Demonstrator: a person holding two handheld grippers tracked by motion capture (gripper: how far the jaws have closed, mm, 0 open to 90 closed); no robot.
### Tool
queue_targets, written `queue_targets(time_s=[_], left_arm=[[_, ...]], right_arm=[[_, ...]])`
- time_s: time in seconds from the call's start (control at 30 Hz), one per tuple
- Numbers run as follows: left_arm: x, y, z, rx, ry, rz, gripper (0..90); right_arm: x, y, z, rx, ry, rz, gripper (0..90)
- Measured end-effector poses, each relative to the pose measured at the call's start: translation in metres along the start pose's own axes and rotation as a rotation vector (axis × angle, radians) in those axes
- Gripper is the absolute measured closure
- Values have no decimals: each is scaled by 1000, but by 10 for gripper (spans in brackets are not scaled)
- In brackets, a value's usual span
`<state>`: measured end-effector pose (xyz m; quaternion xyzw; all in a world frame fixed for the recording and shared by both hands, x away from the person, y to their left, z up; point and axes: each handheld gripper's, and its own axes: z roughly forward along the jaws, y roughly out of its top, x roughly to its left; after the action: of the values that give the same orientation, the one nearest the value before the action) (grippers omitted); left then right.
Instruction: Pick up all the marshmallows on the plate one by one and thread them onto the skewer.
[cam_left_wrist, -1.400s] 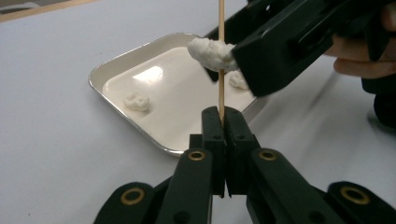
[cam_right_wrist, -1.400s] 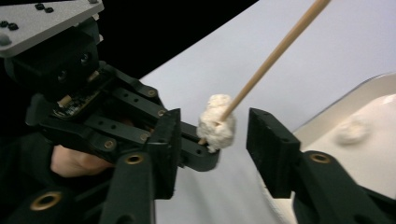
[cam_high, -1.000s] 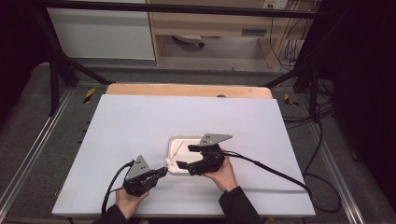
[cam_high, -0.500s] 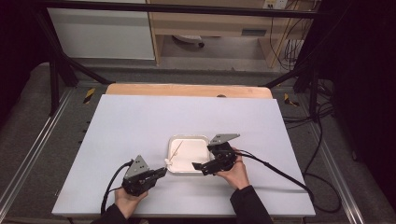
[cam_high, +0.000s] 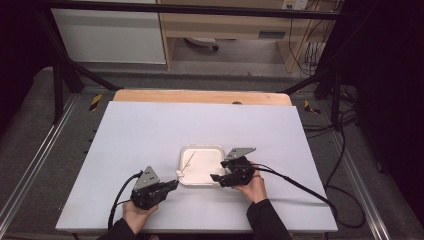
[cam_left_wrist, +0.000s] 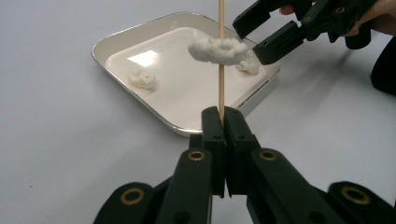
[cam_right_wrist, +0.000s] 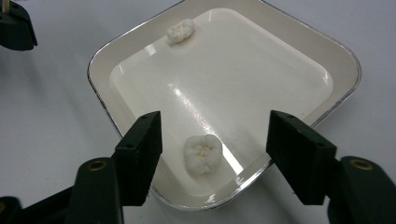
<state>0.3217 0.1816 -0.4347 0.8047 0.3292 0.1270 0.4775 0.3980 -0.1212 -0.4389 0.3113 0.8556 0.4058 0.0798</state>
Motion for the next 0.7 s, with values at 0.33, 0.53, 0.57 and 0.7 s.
queue_targets(time_s=[0.33,0.53,0.57,0.7], left_arm=[[0,0,0,-2,-5,2,886],[-1,1,0,0,-6,4,887],[-1,1,0,-1,-6,4,886],[-1,1,0,-1,-6,3,886]], right_arm=[[3,-4,9,21,18,-26,532],[6,-4,11,48,10,-59,582],[7,-4,12,51,3,-65,584],[9,-3,11,71,-26,-88,621]])
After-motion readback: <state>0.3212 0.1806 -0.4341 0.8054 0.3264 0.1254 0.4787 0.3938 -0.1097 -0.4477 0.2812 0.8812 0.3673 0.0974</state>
